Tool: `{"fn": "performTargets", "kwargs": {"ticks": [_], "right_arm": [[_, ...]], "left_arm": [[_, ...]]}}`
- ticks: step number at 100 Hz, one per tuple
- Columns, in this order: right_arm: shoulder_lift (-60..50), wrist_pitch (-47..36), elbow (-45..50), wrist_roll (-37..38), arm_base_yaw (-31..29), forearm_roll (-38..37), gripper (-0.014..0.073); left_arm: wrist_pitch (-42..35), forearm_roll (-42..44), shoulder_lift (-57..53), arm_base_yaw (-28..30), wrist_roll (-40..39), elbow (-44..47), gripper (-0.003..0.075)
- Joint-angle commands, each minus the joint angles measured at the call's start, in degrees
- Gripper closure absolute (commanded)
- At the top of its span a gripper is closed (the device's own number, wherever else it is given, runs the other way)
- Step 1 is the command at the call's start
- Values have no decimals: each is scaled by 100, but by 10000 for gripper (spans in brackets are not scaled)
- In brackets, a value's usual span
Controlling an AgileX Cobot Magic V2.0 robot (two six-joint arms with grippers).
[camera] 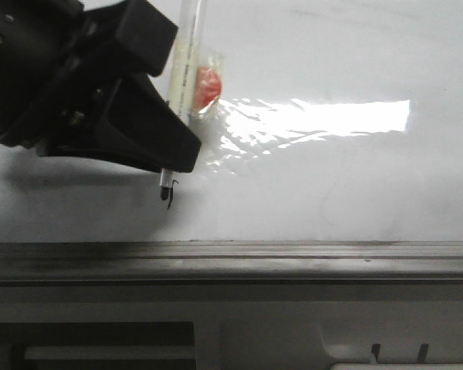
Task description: Write number 9 on whiteboard
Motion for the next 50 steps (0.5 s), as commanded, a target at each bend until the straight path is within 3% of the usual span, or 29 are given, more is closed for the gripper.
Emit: {"fn": "performTargets", "kwargs": {"ticks": [1,10,18,36,50], "right_arm": [[68,-20,-236,-1245,-5,1364,218],[92,165,-236,-2188,142,2104,218],[92,282,-236,-2864,352,2335,218],[151,302,-236,-3363,904,2350,218],[578,291,-236,-3740,1306,2573,208]], "left_arm": [[-118,-290,-494,-338,1013,-51,739],[-36,-861,-793,-597,2115,139,739],[166,-1644,-931,-655,3027,364,739],[528,-3773,-1030,-655,5455,697,739],[998,-4587,-964,-655,6709,697,739]]}}
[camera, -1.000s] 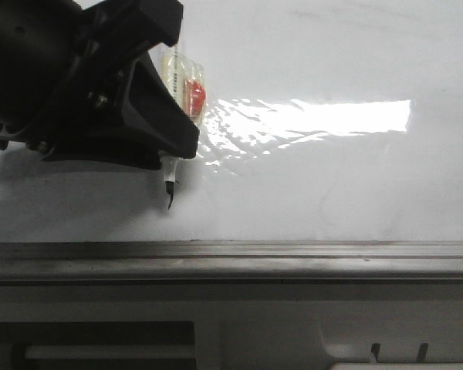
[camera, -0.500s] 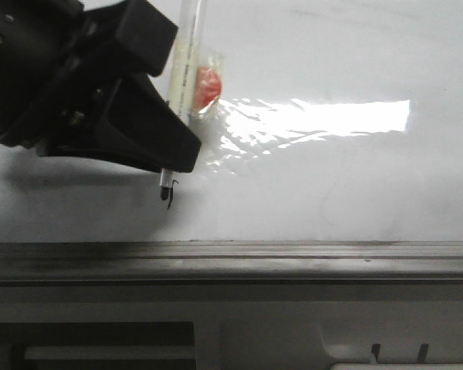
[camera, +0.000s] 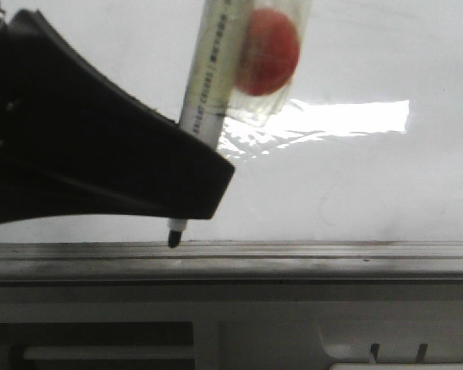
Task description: Write number 9 on whiteboard
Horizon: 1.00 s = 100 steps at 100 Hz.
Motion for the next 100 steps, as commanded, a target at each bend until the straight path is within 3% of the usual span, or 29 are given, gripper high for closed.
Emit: {"fn": "performTargets", "kwargs": {"ticks": [1,15,42,65,74,87,100], "right_arm": [[317,-132,-215,-454,244,589,207],[856,-143,-215,-1278,562,1384,174],[1650,-161,-215,-2000,725,2280,169],[2007,-18,-215,-2134,946,2368,186],[2069,-91,-215,-2134,1007,2368,299],[2083,-190,-215,-2124,1007,2368,672],[2083,-46,-215,-2088,1007,2335,663]], "left_arm": [[326,-743,-36,-38,770,-140,739],[646,-831,90,-38,889,-140,740],[922,-855,142,-38,899,-140,740],[922,-869,142,-38,899,-140,740],[793,-869,142,-38,899,-140,740],[9,-1077,53,-38,636,-150,708],[-664,-1166,-348,-38,311,-150,530]]}}
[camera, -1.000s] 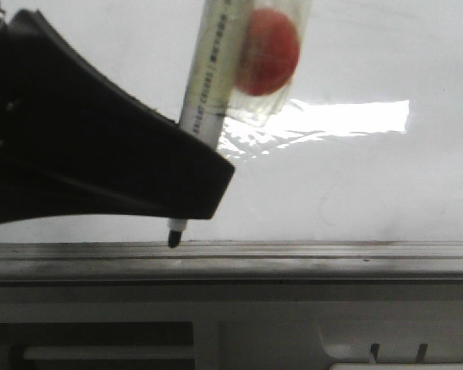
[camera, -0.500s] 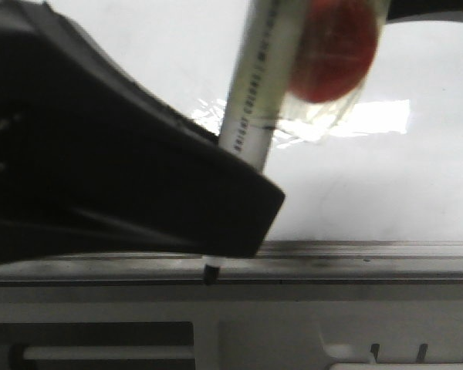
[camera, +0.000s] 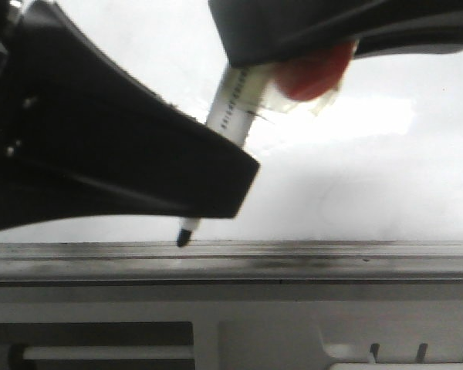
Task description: Write number 9 on whiteboard
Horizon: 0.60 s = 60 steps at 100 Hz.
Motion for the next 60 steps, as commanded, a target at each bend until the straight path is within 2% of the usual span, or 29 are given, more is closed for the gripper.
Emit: {"fn": "performTargets", "kwargs": {"ticks": [1,7,15,24,46,53,60], "right_arm": [[-29,428,-179,49,10,311,663],[-29,428,-286,290,10,-78,663],[-29,428,-604,1270,10,-1127,663],[-29,746,-1242,2539,10,-2588,663],[-26,1977,-2850,4732,10,-4631,659],[-26,2278,-3215,5174,10,-5397,659],[-60,2333,-3395,5201,10,-5900,659]], "left_arm": [[-601,-343,-411,-10,-274,-180,506],[-679,-343,-706,-10,-356,-154,423],[-679,-343,-1205,-10,-405,-56,360],[-798,-343,-1788,-10,-713,167,363],[-1286,-366,-2968,-10,-1427,961,364],[-1424,-366,-3207,-10,-1752,1151,364],[-1413,-366,-3334,-10,-1828,1230,364]]}}
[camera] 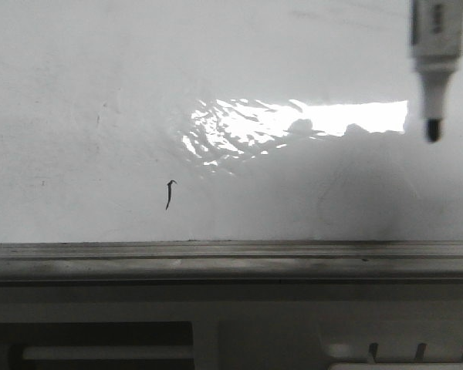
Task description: Write number 9 on whiteboard
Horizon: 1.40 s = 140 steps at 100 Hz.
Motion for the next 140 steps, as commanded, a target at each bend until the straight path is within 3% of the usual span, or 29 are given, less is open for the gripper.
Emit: {"fn": "performTargets", "kwargs": {"ticks": [1,8,21,32,46,75,98,116,140], "right_arm": [[-98,57,-402,324,-3,-705,659],[-294,-452,-354,324,-3,-770,659],[-817,-2297,167,302,-3,-690,659],[-1412,-4032,1067,206,-3,-690,659],[-1930,-5566,2222,156,-3,-555,659],[-1740,-6705,2720,147,356,-436,659],[-845,-7843,2720,88,1100,-787,663],[-216,-8927,2720,79,1170,-891,663],[48,-8628,2720,79,1170,-849,663]], "left_arm": [[6,-110,-124,-10,-247,-72,364],[6,-110,-134,-10,-247,-72,365],[-162,-110,-134,-10,-247,-72,374],[-194,-110,-134,-10,-247,-72,374],[-194,-110,-134,-10,-247,-72,374],[-450,-110,-134,-10,-247,-72,374],[-723,-110,-134,-10,-247,-72,374],[-723,-110,-134,-10,-247,-72,374],[-723,-110,-134,-10,-247,-50,374]]}}
